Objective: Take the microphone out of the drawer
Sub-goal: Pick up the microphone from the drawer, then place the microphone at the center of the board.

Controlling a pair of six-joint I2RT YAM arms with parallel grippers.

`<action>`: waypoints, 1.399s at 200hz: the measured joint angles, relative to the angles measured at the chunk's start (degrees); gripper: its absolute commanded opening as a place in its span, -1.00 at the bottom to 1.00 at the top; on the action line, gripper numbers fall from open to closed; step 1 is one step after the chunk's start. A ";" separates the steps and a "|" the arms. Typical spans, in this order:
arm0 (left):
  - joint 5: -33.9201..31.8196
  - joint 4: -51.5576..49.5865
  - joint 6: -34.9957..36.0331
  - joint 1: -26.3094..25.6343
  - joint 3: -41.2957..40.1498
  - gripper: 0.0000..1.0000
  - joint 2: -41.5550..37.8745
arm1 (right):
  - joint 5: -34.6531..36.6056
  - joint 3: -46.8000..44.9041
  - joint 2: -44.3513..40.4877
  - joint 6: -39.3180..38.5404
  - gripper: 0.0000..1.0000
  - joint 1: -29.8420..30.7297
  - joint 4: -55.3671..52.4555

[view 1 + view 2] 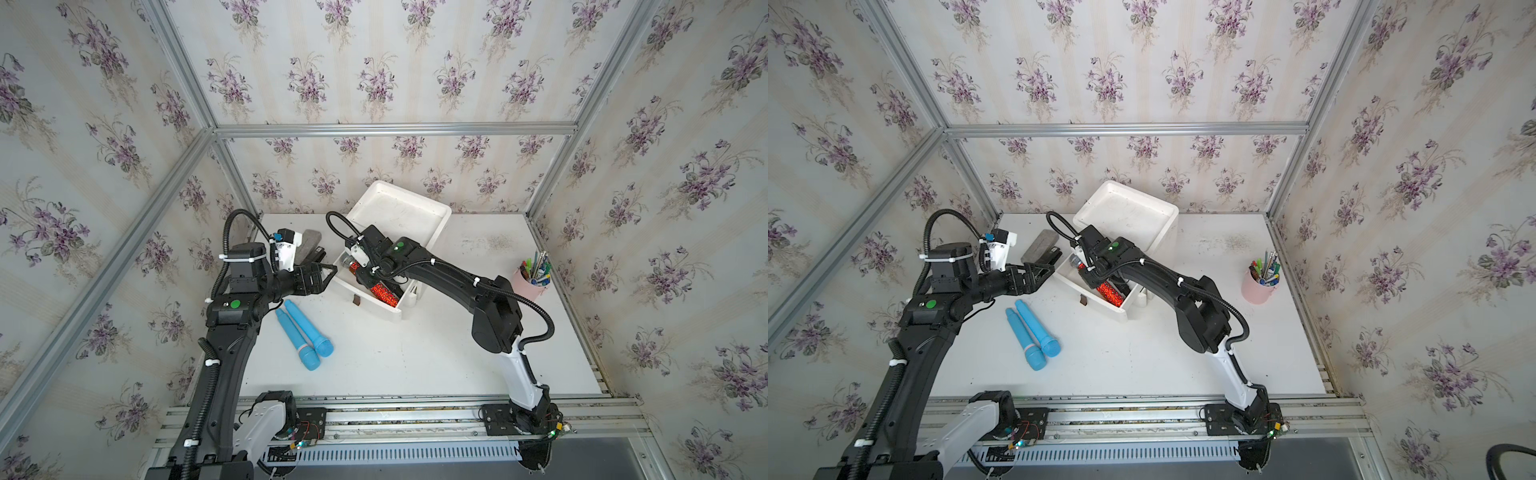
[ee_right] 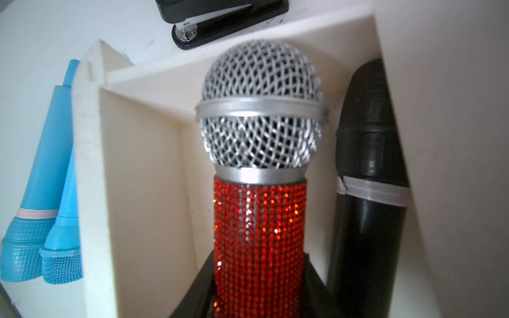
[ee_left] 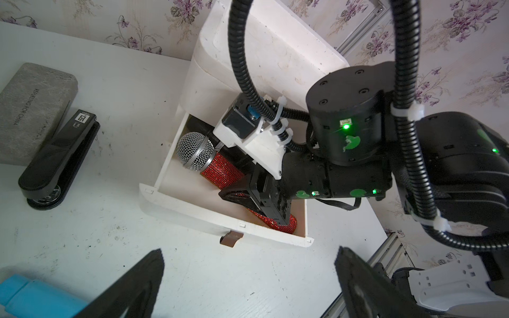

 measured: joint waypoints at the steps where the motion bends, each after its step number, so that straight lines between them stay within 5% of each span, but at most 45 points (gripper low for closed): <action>1: 0.00 0.00 0.00 0.00 0.00 0.99 0.00 | -0.02 -0.17 -0.13 -0.04 -1.00 0.00 0.17; 167: 0.00 0.00 -0.13 0.00 0.00 0.99 -0.04 | 1.27 -10.34 -15.19 -0.46 -1.00 -0.63 12.04; 280: 0.52 0.50 -0.61 -0.26 0.02 0.99 0.59 | 5.84 -35.60 -35.21 4.57 -1.00 -0.87 15.56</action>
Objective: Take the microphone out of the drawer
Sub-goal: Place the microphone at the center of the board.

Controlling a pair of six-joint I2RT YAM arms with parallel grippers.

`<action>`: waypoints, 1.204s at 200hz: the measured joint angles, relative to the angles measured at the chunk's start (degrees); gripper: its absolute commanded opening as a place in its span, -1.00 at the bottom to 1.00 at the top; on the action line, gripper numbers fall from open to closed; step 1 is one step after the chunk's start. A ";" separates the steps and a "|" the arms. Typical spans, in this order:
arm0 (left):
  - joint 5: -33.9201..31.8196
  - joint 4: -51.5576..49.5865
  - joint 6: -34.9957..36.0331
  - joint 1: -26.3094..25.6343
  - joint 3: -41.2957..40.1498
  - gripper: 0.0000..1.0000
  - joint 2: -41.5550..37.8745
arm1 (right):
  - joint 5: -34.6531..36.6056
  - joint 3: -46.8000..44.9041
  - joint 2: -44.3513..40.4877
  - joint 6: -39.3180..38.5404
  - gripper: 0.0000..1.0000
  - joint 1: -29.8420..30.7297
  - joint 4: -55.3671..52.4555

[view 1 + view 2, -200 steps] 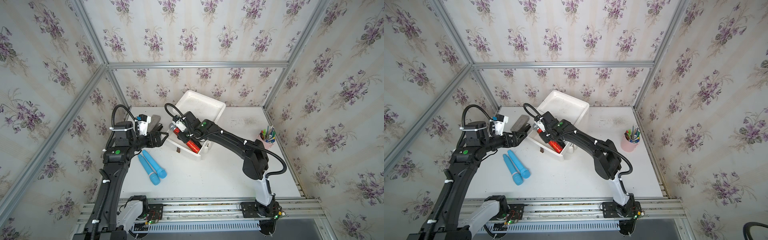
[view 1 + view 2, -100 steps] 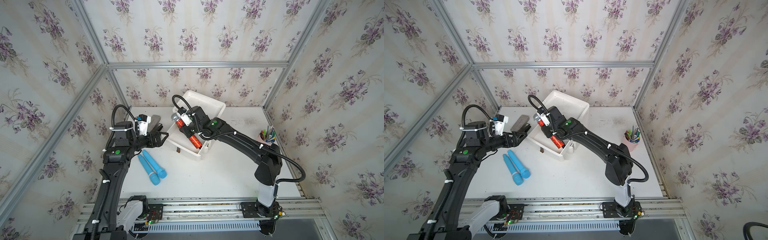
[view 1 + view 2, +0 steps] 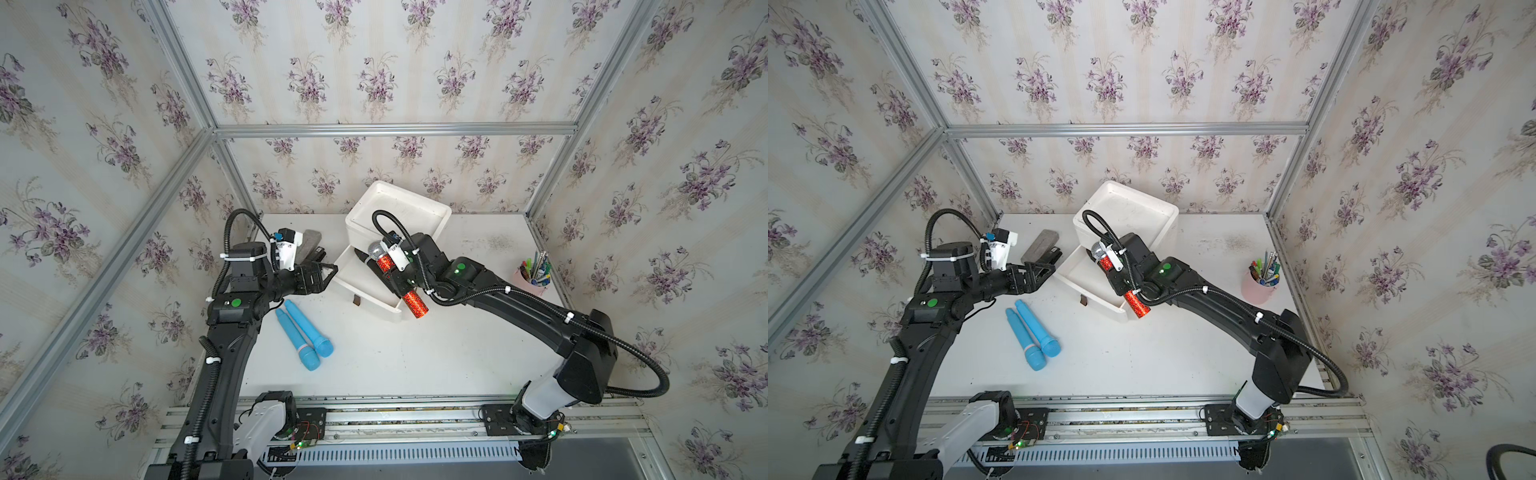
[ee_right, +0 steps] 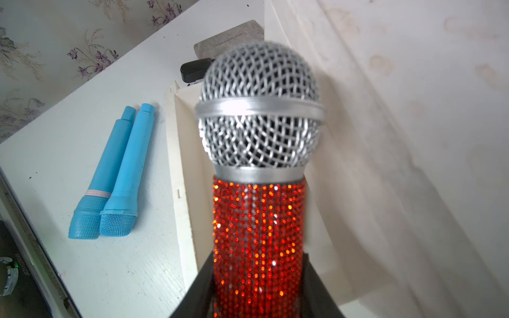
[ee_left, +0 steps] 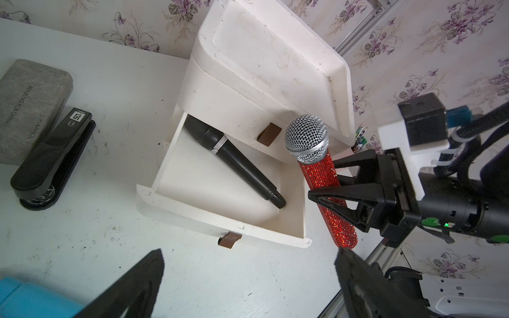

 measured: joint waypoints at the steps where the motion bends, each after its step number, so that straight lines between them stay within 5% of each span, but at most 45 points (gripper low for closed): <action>1: 0.00 0.00 0.00 0.00 0.00 0.99 0.00 | 0.09 -0.31 -0.26 0.07 -1.00 -0.02 0.02; 167: 0.61 1.16 -0.48 -0.11 0.00 0.99 -0.52 | -1.95 -31.45 -20.57 14.49 -1.00 -7.26 2.27; 241: 0.81 1.18 -0.68 -0.11 0.00 0.99 -0.52 | -3.23 -37.59 -19.78 17.92 -1.00 -15.26 6.08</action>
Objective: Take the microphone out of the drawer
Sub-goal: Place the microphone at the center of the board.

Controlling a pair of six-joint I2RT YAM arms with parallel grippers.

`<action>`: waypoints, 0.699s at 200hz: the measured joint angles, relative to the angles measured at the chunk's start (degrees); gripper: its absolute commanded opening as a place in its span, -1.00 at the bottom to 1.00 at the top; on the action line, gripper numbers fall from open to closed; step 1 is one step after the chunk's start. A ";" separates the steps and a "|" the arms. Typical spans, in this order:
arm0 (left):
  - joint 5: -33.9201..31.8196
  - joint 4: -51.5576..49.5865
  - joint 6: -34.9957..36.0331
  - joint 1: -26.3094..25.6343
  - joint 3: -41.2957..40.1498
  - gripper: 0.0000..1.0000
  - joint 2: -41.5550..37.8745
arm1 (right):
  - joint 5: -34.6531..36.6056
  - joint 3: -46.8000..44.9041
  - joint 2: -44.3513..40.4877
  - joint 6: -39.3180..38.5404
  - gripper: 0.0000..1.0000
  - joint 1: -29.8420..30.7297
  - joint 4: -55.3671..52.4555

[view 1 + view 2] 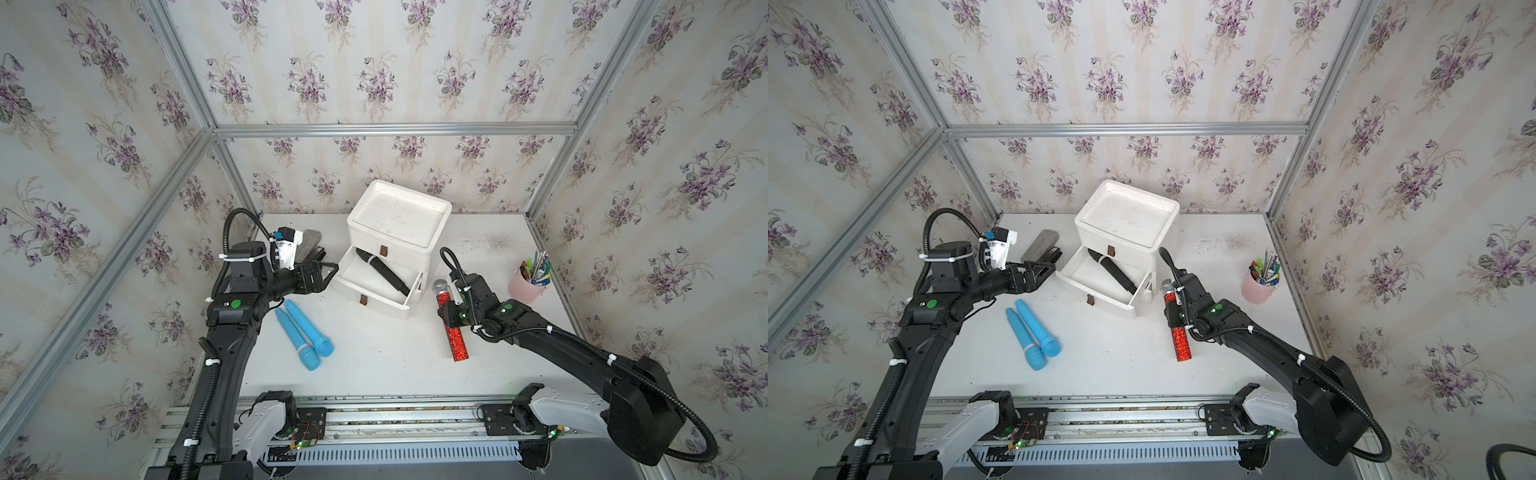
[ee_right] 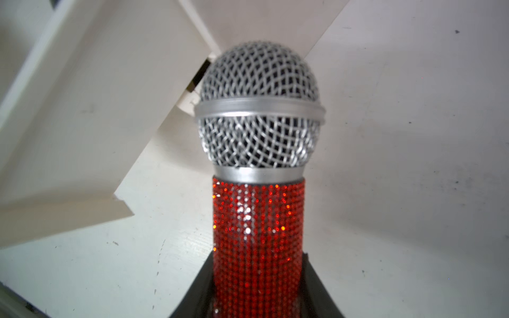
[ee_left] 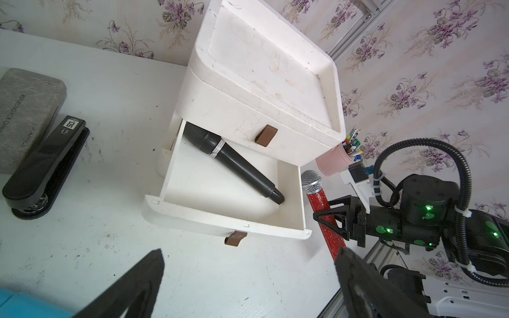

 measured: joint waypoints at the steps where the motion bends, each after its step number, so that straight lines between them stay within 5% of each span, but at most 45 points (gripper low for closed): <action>1: 0.00 0.00 0.00 0.00 0.00 0.99 0.00 | 0.02 -0.09 0.09 0.00 -1.00 -0.26 0.26; 45: 0.00 0.02 0.00 0.00 -0.02 0.99 -0.17 | -0.68 -3.17 3.10 -0.02 -1.00 -10.32 6.51; 129: 0.02 0.02 0.02 0.00 -0.26 0.99 -0.20 | 1.53 -2.49 12.17 -1.95 -1.00 -14.38 11.85; 140: 0.02 0.02 0.02 0.00 -0.39 0.99 -0.17 | 1.60 -2.40 12.81 -2.14 -0.84 -14.36 12.04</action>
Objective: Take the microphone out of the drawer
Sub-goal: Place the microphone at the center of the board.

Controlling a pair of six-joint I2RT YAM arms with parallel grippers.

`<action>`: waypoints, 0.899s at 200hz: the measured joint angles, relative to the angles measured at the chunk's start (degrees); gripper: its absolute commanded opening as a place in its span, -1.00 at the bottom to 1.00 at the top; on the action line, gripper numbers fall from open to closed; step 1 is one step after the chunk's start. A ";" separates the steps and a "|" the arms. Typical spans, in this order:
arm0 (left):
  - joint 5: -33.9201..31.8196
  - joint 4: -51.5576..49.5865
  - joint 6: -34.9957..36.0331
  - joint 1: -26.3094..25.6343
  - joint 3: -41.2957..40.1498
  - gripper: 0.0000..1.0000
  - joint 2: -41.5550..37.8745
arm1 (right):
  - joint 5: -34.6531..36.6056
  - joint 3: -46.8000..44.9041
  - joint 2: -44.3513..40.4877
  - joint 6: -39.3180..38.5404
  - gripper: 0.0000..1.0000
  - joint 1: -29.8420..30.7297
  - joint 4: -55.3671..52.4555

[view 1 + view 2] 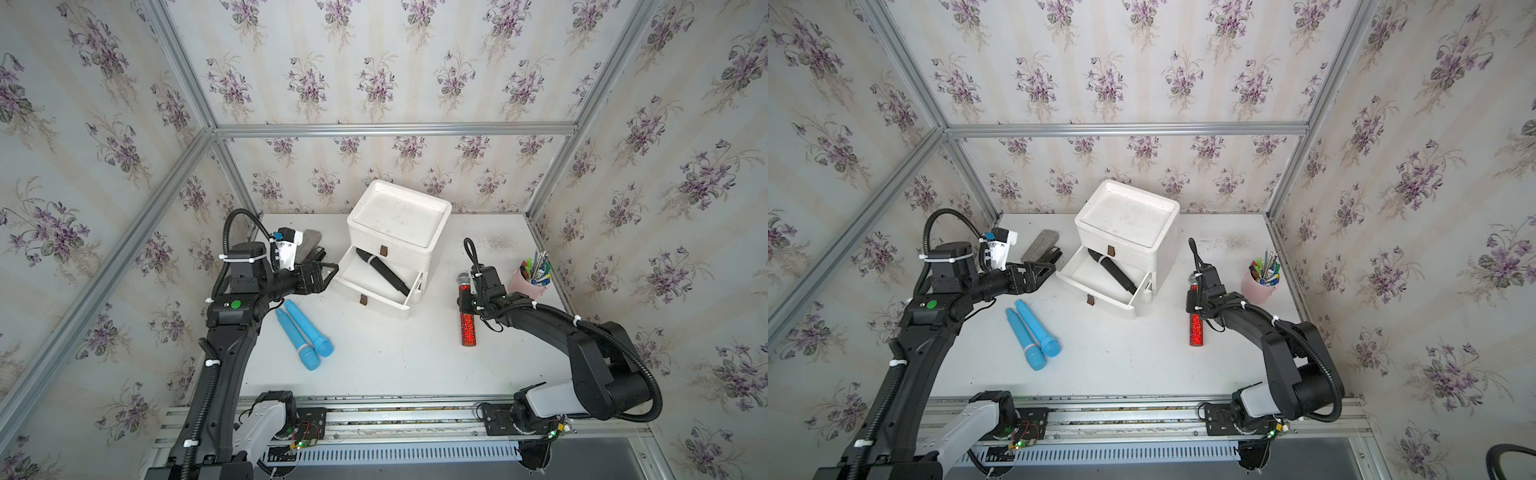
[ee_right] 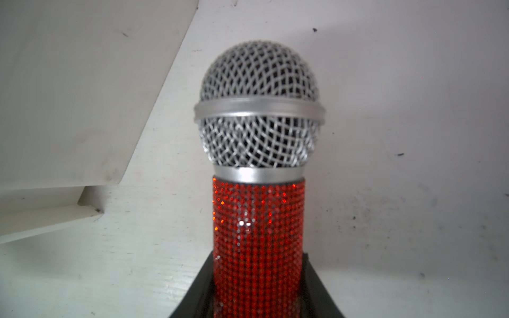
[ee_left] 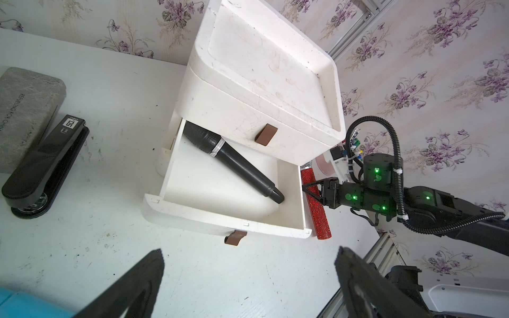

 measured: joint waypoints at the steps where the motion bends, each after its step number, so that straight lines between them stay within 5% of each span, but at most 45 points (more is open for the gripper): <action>1: 0.00 0.00 0.00 0.00 -0.02 0.99 0.00 | -0.11 0.00 0.07 0.00 -0.83 0.00 0.04; 91: -0.02 0.00 0.00 0.00 -0.17 0.99 0.00 | -0.22 0.46 3.04 -0.20 -0.48 -0.04 2.16; 180: 0.13 0.00 0.00 0.00 -0.17 0.99 0.00 | 0.11 1.22 4.31 -0.83 0.29 -0.15 2.23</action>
